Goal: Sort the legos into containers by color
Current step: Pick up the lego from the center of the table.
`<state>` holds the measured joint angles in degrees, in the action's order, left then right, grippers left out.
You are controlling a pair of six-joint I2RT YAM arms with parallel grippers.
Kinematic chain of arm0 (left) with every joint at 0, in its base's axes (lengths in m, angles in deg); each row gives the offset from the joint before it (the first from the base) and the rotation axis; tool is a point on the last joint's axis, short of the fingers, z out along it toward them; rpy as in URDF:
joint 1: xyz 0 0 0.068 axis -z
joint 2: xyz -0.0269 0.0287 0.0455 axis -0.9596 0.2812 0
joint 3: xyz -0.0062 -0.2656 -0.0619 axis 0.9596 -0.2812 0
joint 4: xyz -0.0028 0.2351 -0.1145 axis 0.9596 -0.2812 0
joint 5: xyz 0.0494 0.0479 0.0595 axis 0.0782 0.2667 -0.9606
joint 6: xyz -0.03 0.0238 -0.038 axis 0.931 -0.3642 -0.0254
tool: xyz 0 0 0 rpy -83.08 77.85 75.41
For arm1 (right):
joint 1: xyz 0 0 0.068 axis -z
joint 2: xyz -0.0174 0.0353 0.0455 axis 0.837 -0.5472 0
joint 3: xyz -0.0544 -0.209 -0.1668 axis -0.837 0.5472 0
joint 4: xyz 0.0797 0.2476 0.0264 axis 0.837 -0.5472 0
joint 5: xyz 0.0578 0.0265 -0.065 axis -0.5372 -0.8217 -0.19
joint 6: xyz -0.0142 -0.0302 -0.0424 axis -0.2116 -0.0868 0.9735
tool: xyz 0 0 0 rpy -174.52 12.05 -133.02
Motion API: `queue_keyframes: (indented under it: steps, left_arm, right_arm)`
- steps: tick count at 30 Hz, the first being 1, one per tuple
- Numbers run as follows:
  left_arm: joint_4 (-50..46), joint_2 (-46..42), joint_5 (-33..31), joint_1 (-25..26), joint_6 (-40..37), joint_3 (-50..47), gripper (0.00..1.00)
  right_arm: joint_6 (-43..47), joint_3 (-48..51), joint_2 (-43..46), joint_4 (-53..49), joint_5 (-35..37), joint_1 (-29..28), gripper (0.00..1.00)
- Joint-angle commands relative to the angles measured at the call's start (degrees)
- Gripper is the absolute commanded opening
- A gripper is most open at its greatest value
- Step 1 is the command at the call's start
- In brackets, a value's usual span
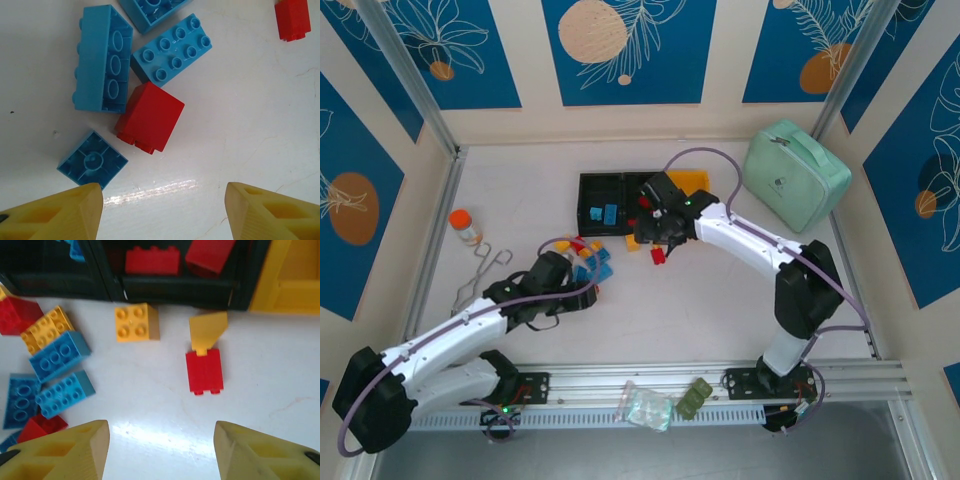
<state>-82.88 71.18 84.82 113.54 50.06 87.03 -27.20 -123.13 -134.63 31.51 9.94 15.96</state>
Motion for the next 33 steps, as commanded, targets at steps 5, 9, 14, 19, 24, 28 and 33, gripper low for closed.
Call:
queue_keyframes:
  steps: [5, 9, 14, 19, 24, 28, 33]
  left_arm:
    - [3.0, 2.6, 3.0, -0.3, -1.3, 2.4, 0.65]
    - [3.7, 3.1, 3.5, -0.4, -1.1, 2.3, 0.65]
    - [4.1, 2.8, 3.8, -0.3, -0.6, 1.6, 0.65]
    - [4.2, 2.7, 3.5, -0.3, -0.4, 1.1, 0.65]
    - [4.3, 2.8, 3.6, -0.3, 0.0, 1.0, 0.65]
    - [4.4, 2.8, 3.3, -0.4, 0.2, 0.7, 0.65]
    - [5.0, 3.5, 3.5, -0.4, 0.3, 0.7, 0.65]
  right_arm:
    - [1.7, 7.3, 2.5, 4.8, 3.7, -1.8, 0.6]
    - [3.6, 10.6, 0.6, 9.5, 5.9, -1.5, 0.63]
    - [5.3, 11.2, -3.5, 13.9, 5.9, -0.5, 0.63]
    - [6.3, 9.0, -8.8, 15.1, 6.2, 0.1, 0.62]
    - [6.1, 7.4, -12.4, 15.4, 6.0, 1.3, 0.6]
    - [6.7, 7.3, -13.7, 15.7, 6.1, 1.3, 0.54]
    - [7.5, 7.1, -14.6, 15.4, 6.8, 0.7, 0.44]
